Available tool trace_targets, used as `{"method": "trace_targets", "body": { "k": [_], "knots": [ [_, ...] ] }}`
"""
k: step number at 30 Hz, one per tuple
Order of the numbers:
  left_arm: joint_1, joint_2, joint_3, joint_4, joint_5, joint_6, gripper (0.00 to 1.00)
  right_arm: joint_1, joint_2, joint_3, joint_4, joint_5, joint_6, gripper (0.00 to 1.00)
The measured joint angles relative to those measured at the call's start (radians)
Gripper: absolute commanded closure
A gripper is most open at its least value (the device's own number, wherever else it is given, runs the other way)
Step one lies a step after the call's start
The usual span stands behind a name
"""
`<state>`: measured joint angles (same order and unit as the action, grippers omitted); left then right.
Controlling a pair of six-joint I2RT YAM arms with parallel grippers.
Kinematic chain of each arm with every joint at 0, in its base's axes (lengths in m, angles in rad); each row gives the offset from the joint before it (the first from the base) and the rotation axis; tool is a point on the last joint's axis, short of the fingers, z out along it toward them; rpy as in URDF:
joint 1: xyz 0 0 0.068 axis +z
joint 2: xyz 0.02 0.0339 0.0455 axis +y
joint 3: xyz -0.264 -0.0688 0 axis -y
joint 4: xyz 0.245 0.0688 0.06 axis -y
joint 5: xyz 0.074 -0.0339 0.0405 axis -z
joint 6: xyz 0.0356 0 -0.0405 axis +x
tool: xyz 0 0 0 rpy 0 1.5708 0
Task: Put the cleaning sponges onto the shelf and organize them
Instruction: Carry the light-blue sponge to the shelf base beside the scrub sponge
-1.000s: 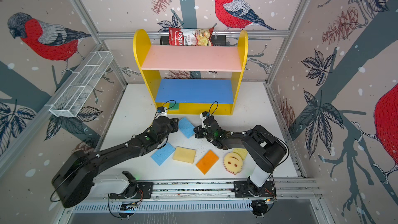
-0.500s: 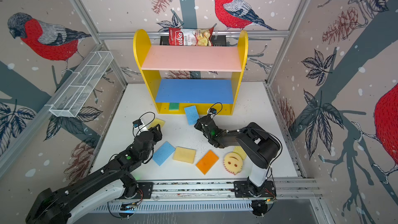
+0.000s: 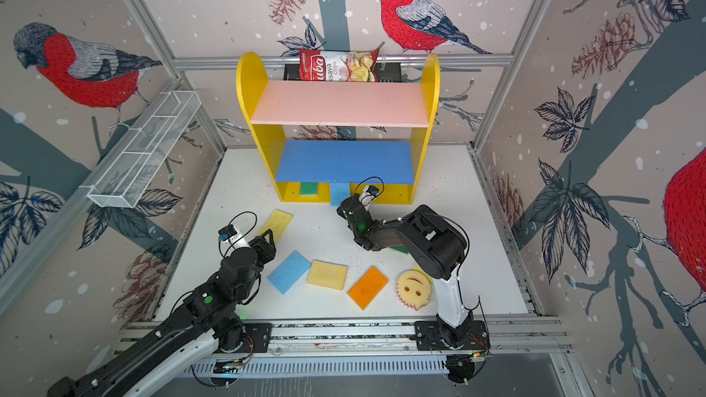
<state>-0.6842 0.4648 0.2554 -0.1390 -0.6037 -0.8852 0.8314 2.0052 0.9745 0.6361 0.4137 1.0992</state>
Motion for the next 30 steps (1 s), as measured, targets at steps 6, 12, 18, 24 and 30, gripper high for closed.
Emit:
{"method": "trace_targets", "body": {
  "k": [6, 12, 18, 24, 30],
  "knots": [
    [0.0, -0.023, -0.006, -0.051, -0.019, -0.008, 0.56, 0.018, 0.064, 0.077, -0.035, 0.048, 0.013, 0.98],
    [0.0, 0.025, 0.003, -0.068, -0.02, -0.017, 0.57, 0.019, 0.105, 0.11, -0.074, 0.089, 0.042, 0.96],
    [0.0, 0.04, 0.004, -0.067, -0.022, -0.016, 0.57, 0.014, 0.119, 0.124, -0.097, 0.129, 0.054, 0.95],
    [0.0, 0.048, 0.005, -0.066, -0.024, -0.016, 0.56, 0.007, 0.147, 0.154, -0.098, 0.137, 0.05, 0.94],
    [0.0, 0.045, 0.005, -0.067, -0.026, -0.016, 0.56, 0.006, 0.167, 0.178, -0.097, 0.155, 0.028, 0.82]
  ]
}}
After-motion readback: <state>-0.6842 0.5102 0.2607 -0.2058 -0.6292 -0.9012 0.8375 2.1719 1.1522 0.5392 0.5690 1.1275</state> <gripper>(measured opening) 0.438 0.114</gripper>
